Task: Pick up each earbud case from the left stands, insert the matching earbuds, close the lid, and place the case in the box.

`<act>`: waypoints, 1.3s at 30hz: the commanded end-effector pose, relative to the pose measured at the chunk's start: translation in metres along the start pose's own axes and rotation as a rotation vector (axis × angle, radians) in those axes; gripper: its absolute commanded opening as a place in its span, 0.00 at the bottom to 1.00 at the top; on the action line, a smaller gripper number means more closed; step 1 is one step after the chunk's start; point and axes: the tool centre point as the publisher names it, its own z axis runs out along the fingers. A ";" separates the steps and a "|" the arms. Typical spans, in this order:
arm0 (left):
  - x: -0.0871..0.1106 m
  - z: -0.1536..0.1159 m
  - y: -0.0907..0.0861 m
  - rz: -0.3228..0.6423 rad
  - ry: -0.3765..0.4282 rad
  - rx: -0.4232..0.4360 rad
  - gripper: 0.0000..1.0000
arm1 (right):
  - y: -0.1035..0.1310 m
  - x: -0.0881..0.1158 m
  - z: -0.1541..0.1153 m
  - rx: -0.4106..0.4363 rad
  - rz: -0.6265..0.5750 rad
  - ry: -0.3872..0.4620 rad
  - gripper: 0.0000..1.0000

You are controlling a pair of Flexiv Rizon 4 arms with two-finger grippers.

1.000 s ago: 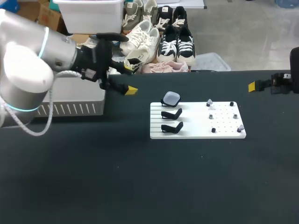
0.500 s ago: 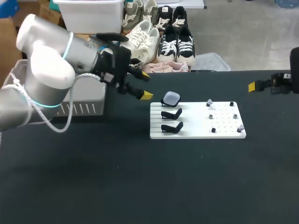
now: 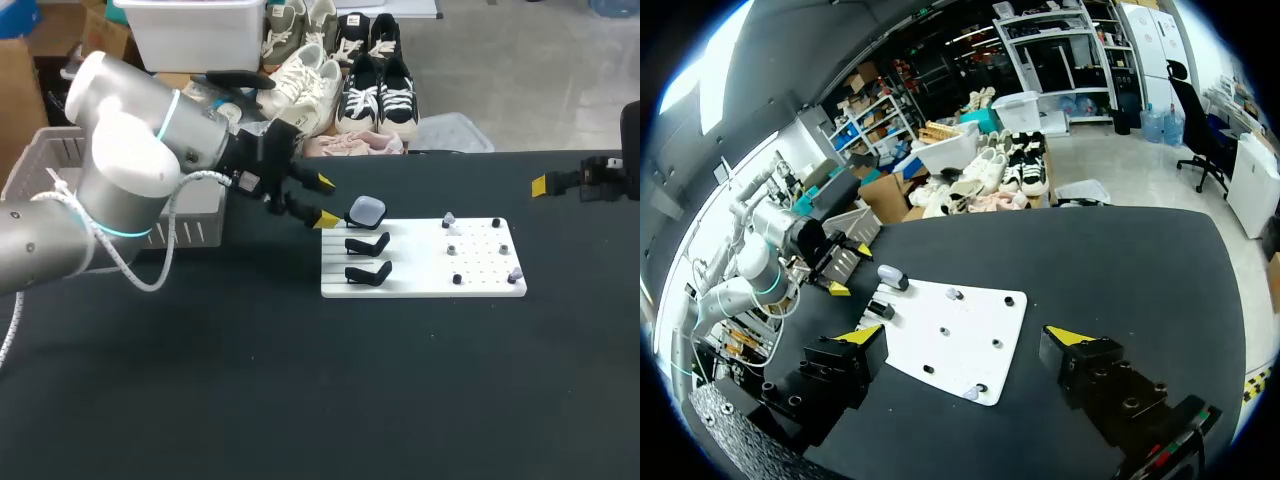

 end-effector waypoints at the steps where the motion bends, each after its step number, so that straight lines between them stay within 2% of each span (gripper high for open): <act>1: 0.001 0.010 0.008 0.023 -0.022 -0.005 0.83 | -0.001 0.000 0.000 -0.004 -0.001 0.001 1.00; 4: 0.001 0.016 0.010 0.062 -0.027 -0.020 0.79 | -0.001 0.000 0.000 -0.004 -0.001 0.001 1.00; 10: 0.001 0.028 0.010 0.100 -0.025 -0.017 0.80 | -0.001 0.000 0.000 -0.004 -0.001 0.001 1.00; 17: 0.000 0.034 0.012 0.110 -0.026 -0.007 0.72 | -0.001 0.000 0.000 -0.004 -0.001 0.001 1.00; 28: 0.000 0.042 0.019 0.108 -0.027 -0.011 0.66 | -0.001 0.000 0.000 -0.004 -0.001 0.001 1.00; 39: -0.003 0.045 0.022 0.116 -0.039 -0.009 0.69 | -0.001 0.000 0.000 -0.004 -0.001 0.001 1.00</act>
